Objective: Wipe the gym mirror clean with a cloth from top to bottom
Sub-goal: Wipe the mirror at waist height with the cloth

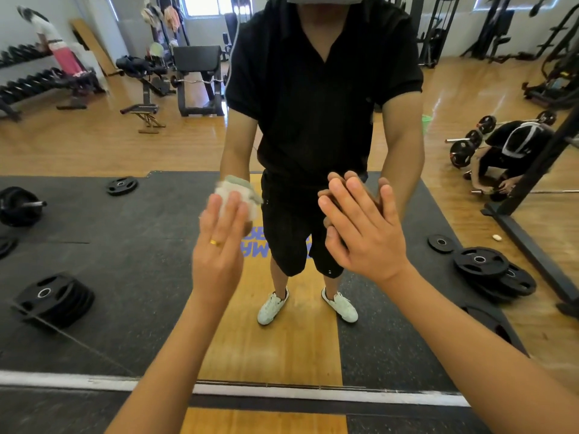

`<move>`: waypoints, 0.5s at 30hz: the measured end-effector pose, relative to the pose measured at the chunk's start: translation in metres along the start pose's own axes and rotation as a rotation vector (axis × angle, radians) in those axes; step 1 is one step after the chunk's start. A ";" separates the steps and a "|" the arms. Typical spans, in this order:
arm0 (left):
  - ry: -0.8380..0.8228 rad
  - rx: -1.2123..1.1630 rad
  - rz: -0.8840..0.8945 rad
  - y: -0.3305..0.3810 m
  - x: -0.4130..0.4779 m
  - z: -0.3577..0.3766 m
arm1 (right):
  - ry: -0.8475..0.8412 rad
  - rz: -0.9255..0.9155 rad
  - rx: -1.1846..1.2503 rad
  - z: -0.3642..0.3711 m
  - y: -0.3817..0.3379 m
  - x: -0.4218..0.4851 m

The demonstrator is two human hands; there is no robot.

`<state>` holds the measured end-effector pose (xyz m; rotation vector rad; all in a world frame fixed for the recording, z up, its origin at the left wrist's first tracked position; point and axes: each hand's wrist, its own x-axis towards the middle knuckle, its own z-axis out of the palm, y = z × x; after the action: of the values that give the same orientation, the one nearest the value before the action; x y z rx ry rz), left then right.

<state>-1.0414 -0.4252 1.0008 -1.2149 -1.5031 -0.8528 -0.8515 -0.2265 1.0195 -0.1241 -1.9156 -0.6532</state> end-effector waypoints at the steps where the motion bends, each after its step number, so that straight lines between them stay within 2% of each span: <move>1: 0.043 -0.014 -0.088 -0.008 -0.001 -0.003 | -0.004 0.002 0.003 0.000 0.000 -0.001; 4: 0.190 -0.019 -0.291 -0.014 0.006 0.001 | 0.000 0.007 -0.011 0.001 -0.001 -0.001; 8: 0.192 -0.082 -0.324 0.037 0.014 0.020 | -0.010 0.007 -0.001 0.001 0.000 -0.002; 11: 0.105 -0.118 -0.145 0.054 0.016 0.022 | -0.008 0.008 0.004 -0.001 -0.001 -0.001; 13: 0.056 -0.070 0.025 0.032 0.015 0.016 | -0.004 0.004 0.012 -0.001 -0.001 0.000; 15: 0.044 -0.022 0.062 0.007 0.011 0.008 | -0.003 0.004 0.003 0.000 0.000 -0.001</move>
<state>-1.0367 -0.4133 1.0087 -1.2445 -1.4175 -0.8518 -0.8512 -0.2270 1.0189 -0.1273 -1.9186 -0.6474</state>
